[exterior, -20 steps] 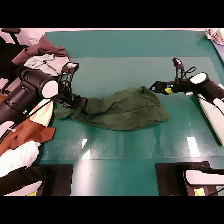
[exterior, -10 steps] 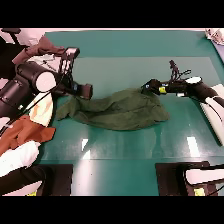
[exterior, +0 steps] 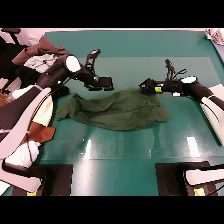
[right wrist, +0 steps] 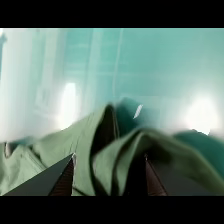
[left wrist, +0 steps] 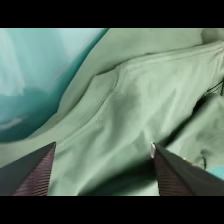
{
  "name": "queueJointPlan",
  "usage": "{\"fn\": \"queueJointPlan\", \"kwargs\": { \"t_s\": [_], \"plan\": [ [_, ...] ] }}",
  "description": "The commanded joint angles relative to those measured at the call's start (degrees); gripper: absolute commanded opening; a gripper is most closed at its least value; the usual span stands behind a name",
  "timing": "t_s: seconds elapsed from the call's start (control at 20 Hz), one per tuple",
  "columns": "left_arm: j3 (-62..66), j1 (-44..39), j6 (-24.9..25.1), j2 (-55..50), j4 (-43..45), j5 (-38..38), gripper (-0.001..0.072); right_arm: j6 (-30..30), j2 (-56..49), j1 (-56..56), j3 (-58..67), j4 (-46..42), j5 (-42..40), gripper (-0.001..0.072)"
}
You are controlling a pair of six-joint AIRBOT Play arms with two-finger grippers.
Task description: Fold the shirts.
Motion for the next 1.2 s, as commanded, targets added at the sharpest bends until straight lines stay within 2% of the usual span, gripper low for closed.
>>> {"fn": "queueJointPlan", "kwargs": {
  "t_s": [0.0,0.15,0.4,0.65,0.7,0.75,1.15],
  "plan": [
    [2.6,0.4,3.1,-6.2,-4.0,-1.6,0.0706,0.0,-0.1,0.0,2.5,-0.4,-1.0,0.0503],
    [2.6,0.4,6.7,-8.9,-3.8,-0.5,0.0705,0.0,-0.1,0.0,3.2,-0.5,-0.6,0.0503],
    [2.7,0.4,7.0,-10.2,0.2,3.1,0.0706,0.3,-2.9,0.4,3.2,-3.3,4.6,0.0503],
    [3.0,0.4,8.4,-10.3,-6.2,4.4,0.0698,0.8,-5.6,0.4,3.2,-3.2,7.2,0.0500],
    [3.8,0.4,8.6,-10.3,-7.7,3.6,0.0479,0.8,-5.6,0.4,3.2,-3.2,7.0,0.0494],
    [4.8,0.4,10.2,-10.3,-8.9,2.8,0.0346,1.0,-5.6,0.4,3.2,-3.2,6.9,0.0493],
    [6.8,0.4,13.1,-10.7,-9.6,2.5,0.0352,1.4,-5.6,0.4,3.2,-3.2,5.6,0.0473]
  ]
}}
